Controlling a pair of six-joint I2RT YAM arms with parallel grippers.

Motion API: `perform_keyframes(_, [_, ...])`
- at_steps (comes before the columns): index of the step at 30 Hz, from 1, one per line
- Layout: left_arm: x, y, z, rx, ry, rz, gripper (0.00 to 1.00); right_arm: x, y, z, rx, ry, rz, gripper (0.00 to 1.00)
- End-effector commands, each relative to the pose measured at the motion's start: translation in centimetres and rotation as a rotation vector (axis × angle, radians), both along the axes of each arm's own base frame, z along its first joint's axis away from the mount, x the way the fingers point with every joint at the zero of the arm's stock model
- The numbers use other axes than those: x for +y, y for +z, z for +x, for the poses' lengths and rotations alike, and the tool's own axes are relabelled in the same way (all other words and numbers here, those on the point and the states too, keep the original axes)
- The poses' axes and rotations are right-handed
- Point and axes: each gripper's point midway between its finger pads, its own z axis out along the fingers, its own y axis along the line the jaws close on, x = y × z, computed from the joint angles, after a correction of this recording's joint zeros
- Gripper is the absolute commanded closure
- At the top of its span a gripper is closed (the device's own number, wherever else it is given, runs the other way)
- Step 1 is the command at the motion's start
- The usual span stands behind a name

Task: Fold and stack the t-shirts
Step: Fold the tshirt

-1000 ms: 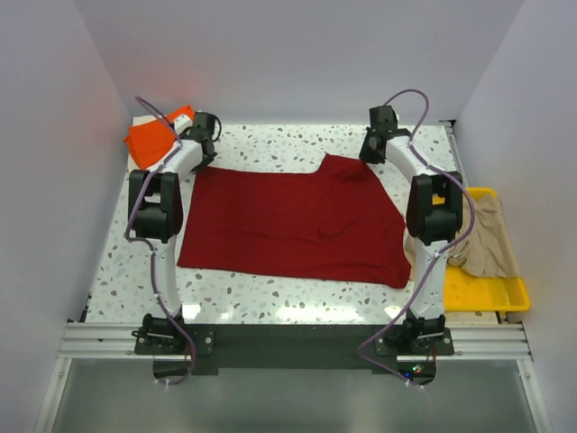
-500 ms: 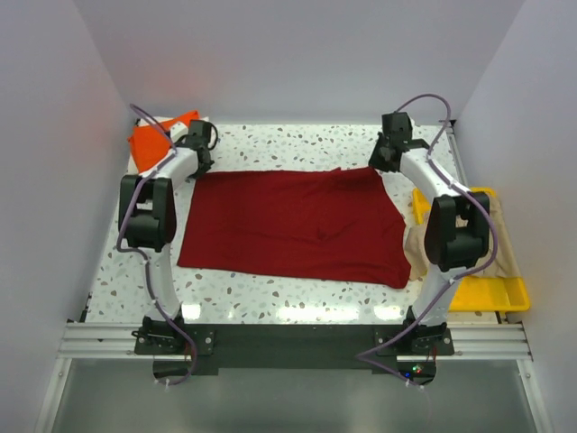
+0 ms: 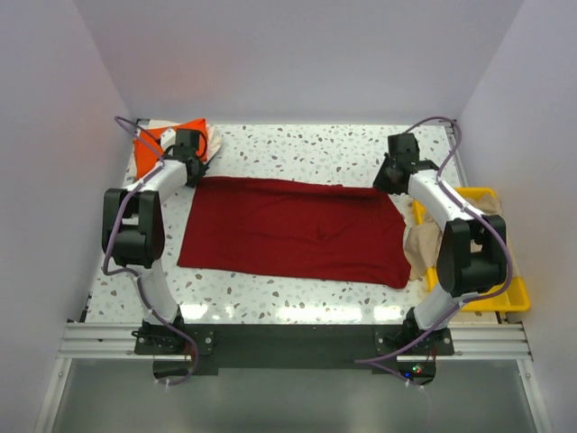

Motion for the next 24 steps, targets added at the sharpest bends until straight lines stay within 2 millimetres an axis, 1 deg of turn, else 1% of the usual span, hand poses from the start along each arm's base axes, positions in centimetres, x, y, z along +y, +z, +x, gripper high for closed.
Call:
perform_keyframes(1, [-0.9,3.8,2.8,-0.179,-0.066,-0.062,1.00,0.5,2.0,-0.1,-0.056,-0.007,0.052,1.00])
perform_keyframes(5, [-0.3,3.1,4.2,-0.160,-0.069,-0.082,1.00,0.8,2.1,0.2,-0.067,0.000,0.065,1.00])
perform_keyframes(7, [0.0,2.8,5.0,-0.162,-0.066,-0.083,1.00,0.7,2.0,0.5,-0.062,-0.003,0.062,1.00])
perform_keyframes(12, [-0.3,1.8,7.1,-0.164,-0.104,-0.110,1.00,1.3,1.8,1.4,-0.071,0.007,0.084,1.00])
perform_keyframes(13, [-0.1,1.6,7.7,-0.161,-0.107,-0.109,1.00,1.3,1.5,1.6,-0.066,0.008,0.087,1.00])
perform_keyframes(16, [0.1,0.8,8.6,-0.145,-0.108,-0.110,1.00,1.4,1.3,2.0,-0.063,0.010,0.087,1.00])
perform_keyframes(17, [0.0,0.5,8.8,-0.140,-0.114,-0.112,1.00,1.5,0.9,2.1,-0.055,0.013,0.087,1.00])
perform_keyframes(18, [1.4,0.0,9.3,-0.133,-0.092,-0.115,1.00,1.7,0.8,2.3,-0.058,0.017,0.094,1.00])
perform_keyframes(19, [2.1,-0.2,9.4,-0.127,-0.081,-0.121,1.00,1.9,0.7,2.4,-0.059,0.022,0.101,1.00])
perform_keyframes(20, [2.0,-0.3,9.6,-0.128,-0.092,-0.133,1.00,2.4,0.4,2.5,-0.055,0.038,0.124,1.00])
perform_keyframes(21, [2.2,-0.1,10.2,-0.143,-0.099,-0.135,1.00,2.6,0.3,2.7,-0.063,0.042,0.132,1.00])
perform_keyframes(23, [1.8,0.4,10.8,-0.162,-0.138,-0.134,1.00,2.6,0.0,2.7,-0.055,0.045,0.135,1.00])
perform_keyframes(24, [1.5,1.2,11.2,-0.189,-0.155,-0.139,1.00,2.5,0.0,2.8,-0.055,0.040,0.131,1.00])
